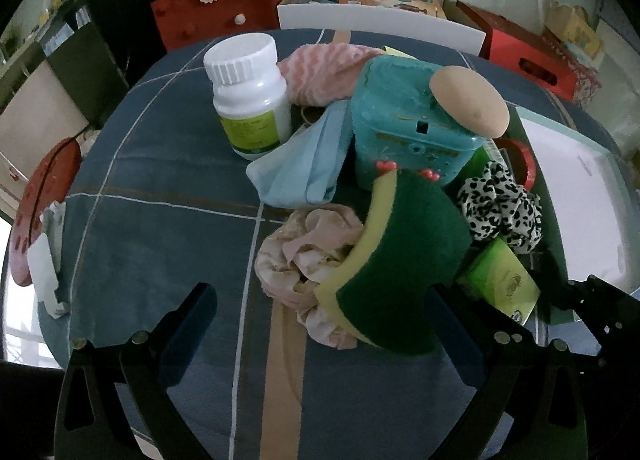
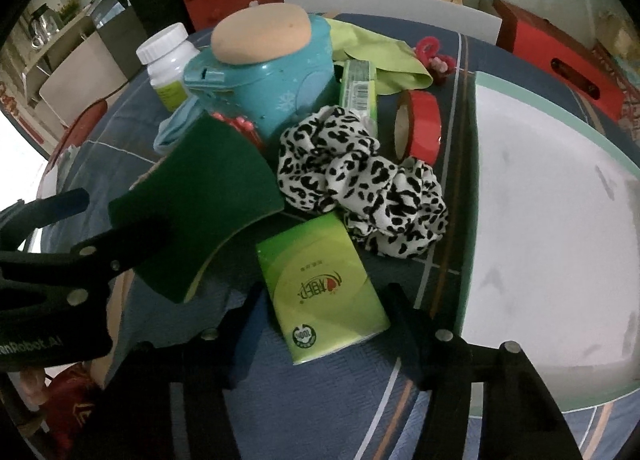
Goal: Organize soft objects
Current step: 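Grasp the green tissue pack with the right tool while the left tool nears the sponge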
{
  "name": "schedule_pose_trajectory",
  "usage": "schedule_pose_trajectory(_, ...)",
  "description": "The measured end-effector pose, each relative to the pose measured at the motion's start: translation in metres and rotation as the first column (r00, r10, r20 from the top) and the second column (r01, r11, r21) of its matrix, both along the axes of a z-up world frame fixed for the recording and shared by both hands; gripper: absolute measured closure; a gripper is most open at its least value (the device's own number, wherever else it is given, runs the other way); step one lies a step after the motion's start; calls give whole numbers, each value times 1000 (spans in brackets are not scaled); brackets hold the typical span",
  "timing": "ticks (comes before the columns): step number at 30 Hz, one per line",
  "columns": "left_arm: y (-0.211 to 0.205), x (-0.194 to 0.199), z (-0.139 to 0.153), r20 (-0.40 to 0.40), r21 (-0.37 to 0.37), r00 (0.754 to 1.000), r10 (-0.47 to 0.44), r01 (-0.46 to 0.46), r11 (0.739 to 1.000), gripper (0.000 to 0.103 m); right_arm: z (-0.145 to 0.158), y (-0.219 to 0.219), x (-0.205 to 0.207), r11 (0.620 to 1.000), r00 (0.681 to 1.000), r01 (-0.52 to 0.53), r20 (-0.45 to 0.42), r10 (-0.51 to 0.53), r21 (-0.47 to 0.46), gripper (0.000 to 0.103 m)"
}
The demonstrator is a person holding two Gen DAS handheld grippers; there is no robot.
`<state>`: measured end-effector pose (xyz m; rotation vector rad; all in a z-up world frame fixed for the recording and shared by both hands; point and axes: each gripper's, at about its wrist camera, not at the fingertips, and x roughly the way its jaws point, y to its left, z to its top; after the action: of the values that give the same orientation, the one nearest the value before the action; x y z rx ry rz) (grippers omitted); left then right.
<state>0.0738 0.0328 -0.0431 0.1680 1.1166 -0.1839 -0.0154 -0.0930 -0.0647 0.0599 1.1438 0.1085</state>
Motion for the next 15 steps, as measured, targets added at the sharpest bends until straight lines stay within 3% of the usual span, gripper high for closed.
schedule_pose_trajectory(15, -2, 1, 8, -9, 24, 1000, 29, -28, 999, 0, 44, -23, -12, 999, 995, 19, 96, -22, 25, 46)
